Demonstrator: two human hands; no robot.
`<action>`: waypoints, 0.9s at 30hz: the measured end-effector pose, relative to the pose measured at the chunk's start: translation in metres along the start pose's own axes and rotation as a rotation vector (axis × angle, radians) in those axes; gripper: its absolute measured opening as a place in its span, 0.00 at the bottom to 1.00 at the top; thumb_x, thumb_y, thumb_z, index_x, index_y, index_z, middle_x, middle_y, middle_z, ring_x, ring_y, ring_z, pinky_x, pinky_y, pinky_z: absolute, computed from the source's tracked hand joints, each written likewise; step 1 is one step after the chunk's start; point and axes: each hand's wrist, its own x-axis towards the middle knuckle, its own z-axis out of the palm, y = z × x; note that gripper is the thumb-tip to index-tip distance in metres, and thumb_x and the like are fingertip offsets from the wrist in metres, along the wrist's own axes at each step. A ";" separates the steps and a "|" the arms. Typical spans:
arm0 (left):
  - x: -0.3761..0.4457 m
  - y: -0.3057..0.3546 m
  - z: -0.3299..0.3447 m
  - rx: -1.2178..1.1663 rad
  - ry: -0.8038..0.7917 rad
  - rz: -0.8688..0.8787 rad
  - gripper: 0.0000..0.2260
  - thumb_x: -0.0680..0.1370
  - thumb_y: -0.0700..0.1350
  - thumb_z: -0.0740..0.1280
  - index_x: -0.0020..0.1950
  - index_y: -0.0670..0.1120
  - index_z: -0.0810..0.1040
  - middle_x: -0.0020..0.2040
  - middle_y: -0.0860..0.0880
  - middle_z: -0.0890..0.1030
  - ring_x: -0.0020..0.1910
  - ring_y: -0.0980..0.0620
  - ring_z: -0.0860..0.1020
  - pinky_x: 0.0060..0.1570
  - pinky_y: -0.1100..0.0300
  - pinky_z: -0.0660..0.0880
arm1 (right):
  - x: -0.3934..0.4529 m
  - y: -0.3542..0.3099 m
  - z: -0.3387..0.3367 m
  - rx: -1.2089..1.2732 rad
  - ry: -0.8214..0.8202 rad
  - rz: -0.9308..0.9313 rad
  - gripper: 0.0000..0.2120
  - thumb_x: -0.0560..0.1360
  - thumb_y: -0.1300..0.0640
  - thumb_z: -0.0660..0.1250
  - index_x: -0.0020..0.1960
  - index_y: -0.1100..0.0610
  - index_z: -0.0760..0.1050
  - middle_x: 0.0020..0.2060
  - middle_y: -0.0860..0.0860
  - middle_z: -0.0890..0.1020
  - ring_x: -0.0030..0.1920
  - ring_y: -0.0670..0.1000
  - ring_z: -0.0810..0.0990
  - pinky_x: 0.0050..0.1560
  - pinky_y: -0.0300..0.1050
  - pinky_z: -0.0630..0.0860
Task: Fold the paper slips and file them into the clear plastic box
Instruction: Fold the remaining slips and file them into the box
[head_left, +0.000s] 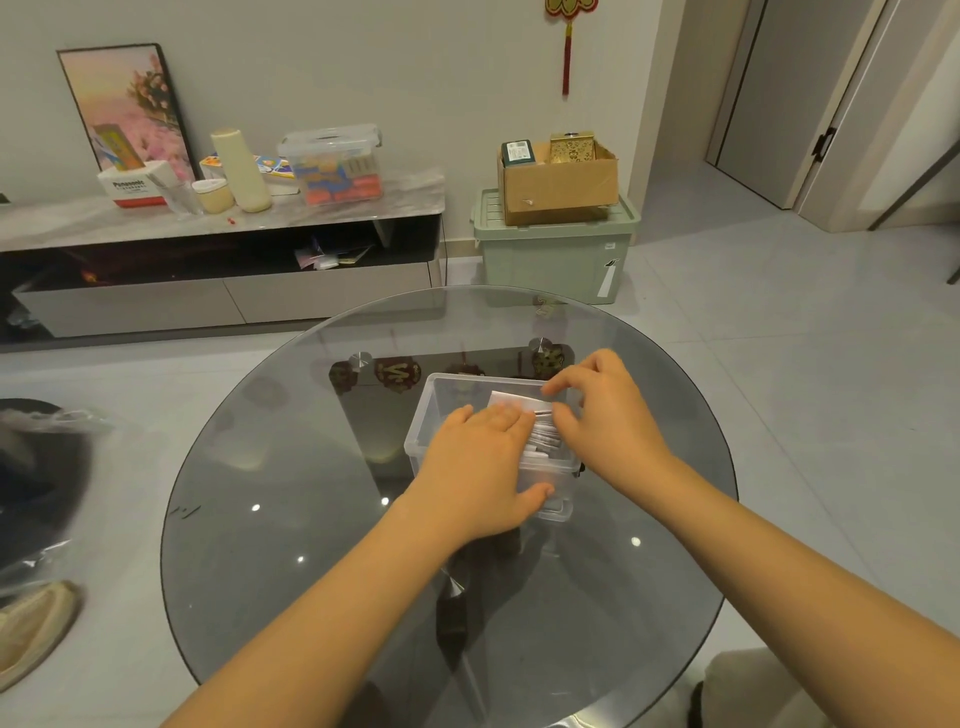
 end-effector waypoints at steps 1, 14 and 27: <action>-0.001 0.000 0.001 -0.002 0.027 -0.002 0.31 0.76 0.62 0.59 0.75 0.49 0.59 0.74 0.49 0.61 0.73 0.51 0.59 0.71 0.54 0.53 | -0.001 0.000 0.000 0.030 0.000 0.011 0.09 0.75 0.62 0.64 0.54 0.56 0.77 0.47 0.47 0.66 0.46 0.46 0.69 0.45 0.37 0.66; 0.002 0.003 -0.003 -0.012 0.007 -0.075 0.39 0.74 0.63 0.61 0.76 0.44 0.52 0.76 0.47 0.50 0.74 0.48 0.55 0.70 0.54 0.57 | -0.012 -0.001 0.000 0.097 -0.058 0.043 0.18 0.76 0.60 0.62 0.66 0.57 0.67 0.61 0.51 0.64 0.39 0.45 0.72 0.47 0.37 0.68; 0.014 0.006 -0.013 0.105 -0.170 -0.065 0.34 0.75 0.63 0.60 0.76 0.49 0.55 0.74 0.46 0.55 0.72 0.46 0.58 0.70 0.49 0.58 | -0.014 -0.001 0.004 0.104 -0.062 0.057 0.18 0.77 0.61 0.61 0.66 0.56 0.66 0.61 0.50 0.63 0.35 0.41 0.70 0.44 0.37 0.68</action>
